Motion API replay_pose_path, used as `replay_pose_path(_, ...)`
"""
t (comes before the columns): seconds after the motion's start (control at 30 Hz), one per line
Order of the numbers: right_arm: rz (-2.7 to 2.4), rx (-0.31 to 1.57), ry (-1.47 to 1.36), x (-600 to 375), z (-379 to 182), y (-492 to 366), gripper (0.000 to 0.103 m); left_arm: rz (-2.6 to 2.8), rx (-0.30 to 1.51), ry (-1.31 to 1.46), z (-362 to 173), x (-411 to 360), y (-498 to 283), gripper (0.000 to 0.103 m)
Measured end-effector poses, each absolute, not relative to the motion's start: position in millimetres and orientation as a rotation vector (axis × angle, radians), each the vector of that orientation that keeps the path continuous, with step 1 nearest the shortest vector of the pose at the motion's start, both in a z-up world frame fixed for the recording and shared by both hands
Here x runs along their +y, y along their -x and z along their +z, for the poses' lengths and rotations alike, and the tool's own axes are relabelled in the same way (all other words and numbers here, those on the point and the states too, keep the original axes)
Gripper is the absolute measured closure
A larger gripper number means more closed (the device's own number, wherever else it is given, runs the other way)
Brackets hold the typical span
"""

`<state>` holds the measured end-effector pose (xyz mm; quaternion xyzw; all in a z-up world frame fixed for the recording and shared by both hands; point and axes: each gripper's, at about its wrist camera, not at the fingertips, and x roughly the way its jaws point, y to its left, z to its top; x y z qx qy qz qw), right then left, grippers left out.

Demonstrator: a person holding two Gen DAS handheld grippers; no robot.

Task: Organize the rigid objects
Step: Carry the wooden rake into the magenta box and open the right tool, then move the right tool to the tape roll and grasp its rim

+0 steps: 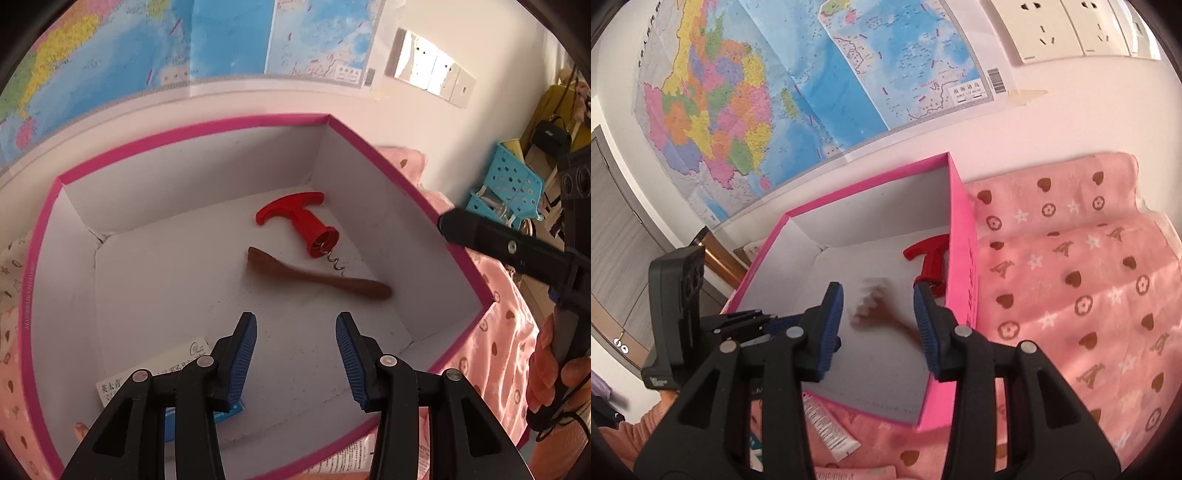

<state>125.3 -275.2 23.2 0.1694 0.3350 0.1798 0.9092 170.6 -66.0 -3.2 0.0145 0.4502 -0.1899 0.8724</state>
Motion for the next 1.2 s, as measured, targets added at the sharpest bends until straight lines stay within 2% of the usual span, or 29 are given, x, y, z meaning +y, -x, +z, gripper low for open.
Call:
replay_pose_path(0.53,0.429,0.723,-0.267,-282,3,-33,0.055,-0.46,0.719,-0.065,31,-65,-74,0.057)
replay_pose_path(0.9,0.36,0.903,-0.163,-269,-56,-11,0.055,-0.529,0.81,-0.049,-7,-80,-35,0.057)
replay_pose_path(1.2,0.315,0.921,-0.109,-266,-63,-9,0.057,-0.554,0.879,-0.007,-27,-87,-24,0.057)
